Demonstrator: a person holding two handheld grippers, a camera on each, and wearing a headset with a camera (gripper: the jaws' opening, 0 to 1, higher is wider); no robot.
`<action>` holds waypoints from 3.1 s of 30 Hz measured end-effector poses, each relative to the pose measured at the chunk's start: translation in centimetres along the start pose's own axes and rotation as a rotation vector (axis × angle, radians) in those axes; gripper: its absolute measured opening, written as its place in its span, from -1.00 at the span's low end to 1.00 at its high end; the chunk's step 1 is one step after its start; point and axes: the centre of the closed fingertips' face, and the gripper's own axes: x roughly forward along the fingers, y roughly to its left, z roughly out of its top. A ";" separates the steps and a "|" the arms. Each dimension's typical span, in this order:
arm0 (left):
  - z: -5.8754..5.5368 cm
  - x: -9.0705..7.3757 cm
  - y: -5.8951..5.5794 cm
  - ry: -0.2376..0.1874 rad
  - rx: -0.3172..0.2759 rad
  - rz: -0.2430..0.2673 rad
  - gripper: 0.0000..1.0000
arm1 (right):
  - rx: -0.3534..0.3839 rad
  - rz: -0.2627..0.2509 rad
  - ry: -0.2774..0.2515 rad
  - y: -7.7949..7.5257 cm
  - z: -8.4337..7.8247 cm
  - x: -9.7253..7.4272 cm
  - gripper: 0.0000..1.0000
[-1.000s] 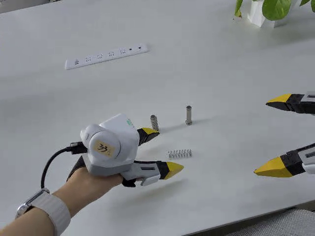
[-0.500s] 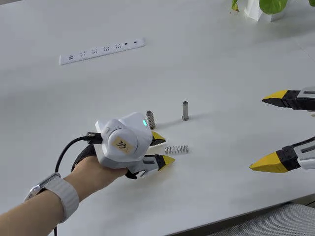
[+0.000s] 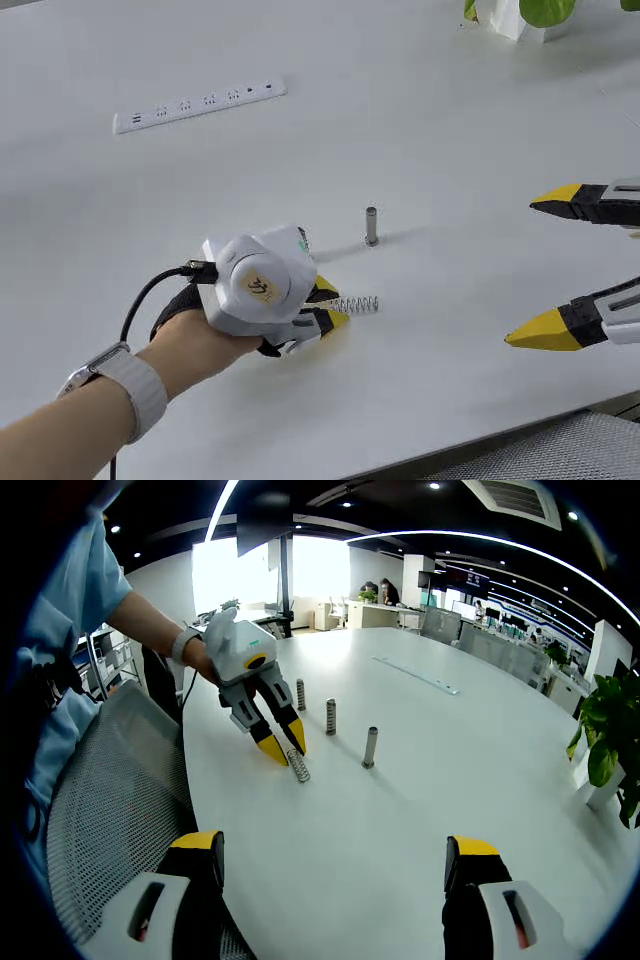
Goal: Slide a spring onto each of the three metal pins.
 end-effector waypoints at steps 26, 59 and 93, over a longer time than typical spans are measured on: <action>-0.2 0.3 0.1 0.066 -0.037 -0.046 -0.85 | -0.005 0.019 0.003 0.7 0.4 0.7 0.78; 2.1 -5.7 -1.9 -0.124 -0.077 0.018 -0.86 | -0.108 0.105 -0.055 3.6 5.1 2.6 0.66; 5.4 -8.1 -5.1 -0.259 -0.023 -0.039 -0.86 | -0.292 0.375 -0.004 9.5 7.7 5.2 -0.60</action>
